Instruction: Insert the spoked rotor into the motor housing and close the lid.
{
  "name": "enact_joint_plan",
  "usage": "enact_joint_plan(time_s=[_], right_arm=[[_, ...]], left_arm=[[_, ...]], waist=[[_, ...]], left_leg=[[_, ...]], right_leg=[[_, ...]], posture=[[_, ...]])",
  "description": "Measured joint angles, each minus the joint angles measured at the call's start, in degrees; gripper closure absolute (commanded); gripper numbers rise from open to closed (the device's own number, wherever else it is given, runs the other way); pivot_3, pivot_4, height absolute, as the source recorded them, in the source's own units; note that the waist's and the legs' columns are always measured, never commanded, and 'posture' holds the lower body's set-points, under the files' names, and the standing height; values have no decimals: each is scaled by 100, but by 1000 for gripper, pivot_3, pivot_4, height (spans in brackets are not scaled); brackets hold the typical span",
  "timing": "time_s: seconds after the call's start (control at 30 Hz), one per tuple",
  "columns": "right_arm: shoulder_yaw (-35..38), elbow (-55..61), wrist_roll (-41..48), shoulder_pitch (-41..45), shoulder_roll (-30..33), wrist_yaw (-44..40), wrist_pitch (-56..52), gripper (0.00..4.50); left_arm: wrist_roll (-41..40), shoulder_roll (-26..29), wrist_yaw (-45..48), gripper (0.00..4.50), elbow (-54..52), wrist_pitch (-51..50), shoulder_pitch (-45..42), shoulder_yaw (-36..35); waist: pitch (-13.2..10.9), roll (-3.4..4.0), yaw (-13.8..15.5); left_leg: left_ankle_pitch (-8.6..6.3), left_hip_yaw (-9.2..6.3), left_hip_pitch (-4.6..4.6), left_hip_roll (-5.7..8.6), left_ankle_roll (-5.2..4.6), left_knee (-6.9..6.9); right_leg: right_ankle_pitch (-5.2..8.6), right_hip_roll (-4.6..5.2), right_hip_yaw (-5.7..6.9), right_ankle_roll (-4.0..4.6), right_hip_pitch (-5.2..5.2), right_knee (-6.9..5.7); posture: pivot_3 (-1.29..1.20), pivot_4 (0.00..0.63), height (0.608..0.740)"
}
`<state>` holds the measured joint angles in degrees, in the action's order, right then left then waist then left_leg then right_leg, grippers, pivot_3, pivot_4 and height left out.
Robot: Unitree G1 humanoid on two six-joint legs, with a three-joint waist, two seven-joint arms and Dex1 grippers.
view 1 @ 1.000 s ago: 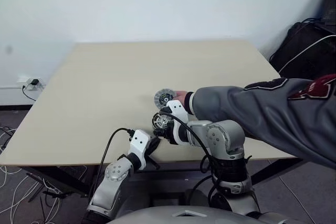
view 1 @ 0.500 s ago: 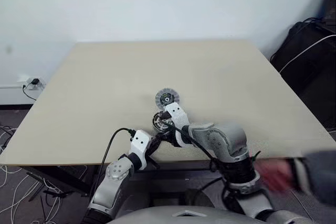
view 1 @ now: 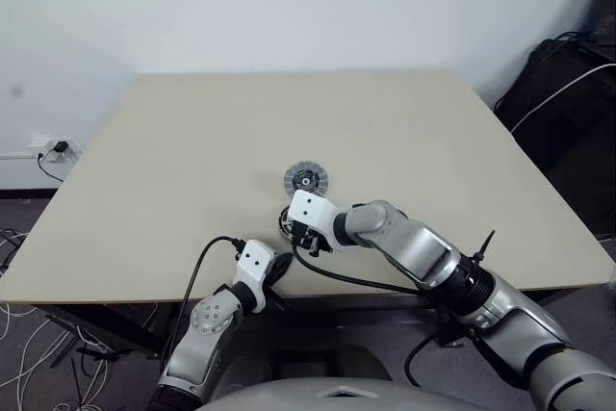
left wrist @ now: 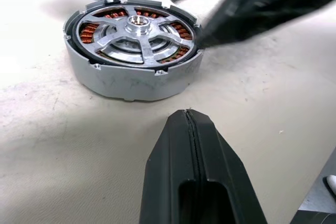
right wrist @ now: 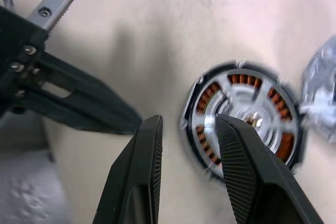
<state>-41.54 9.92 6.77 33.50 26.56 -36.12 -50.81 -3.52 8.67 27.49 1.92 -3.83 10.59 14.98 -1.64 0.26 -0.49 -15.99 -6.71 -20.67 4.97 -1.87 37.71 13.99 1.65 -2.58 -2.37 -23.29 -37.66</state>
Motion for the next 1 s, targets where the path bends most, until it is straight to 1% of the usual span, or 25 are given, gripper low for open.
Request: enact_joint_plan(time_s=[0.27,0.33,0.57,0.93,0.97,1.0], right_arm=[[-332,-834,-595,348,-15,-668,694,2798],[-347,-985,-736,372,-12,-809,807,2798],[-473,-1292,-1150,373,-10,-1225,1013,2798],[-523,-1443,-1570,366,-43,-1492,1209,2798],[-523,-1448,-1601,366,-43,-1504,1220,3166],[-523,-1457,-1656,366,-44,-1511,1252,3318]], left_arm=[[9,49,-15,4500,6,111,94,-52],[10,51,-40,4500,7,140,110,-75],[10,48,-120,4500,9,186,134,-90],[8,-26,-126,4500,357,399,92,-92],[7,-34,-126,4500,397,421,81,-93],[7,-49,-125,4500,424,431,74,-94]], waist=[[-1,0,34],[-1,0,52],[-1,0,80],[1,2,120],[2,2,125],[2,2,130]], left_leg=[[0,0,-1,0,0,-1],[0,0,-1,1,0,-1],[0,0,0,1,0,0],[1,1,1,1,1,11],[1,1,1,1,1,13],[1,1,1,1,1,14]], right_leg=[[-2,0,0,3,-2,-1],[-10,0,0,17,-2,-1],[-14,0,0,24,-2,-2],[-14,-1,5,22,1,-10],[-14,-1,5,21,2,-10],[-13,-1,6,17,2,-11]], posture=[[0,0,740],[0,0,740],[0,0,740],[0,0,740],[0,0,740],[0,0,740]])
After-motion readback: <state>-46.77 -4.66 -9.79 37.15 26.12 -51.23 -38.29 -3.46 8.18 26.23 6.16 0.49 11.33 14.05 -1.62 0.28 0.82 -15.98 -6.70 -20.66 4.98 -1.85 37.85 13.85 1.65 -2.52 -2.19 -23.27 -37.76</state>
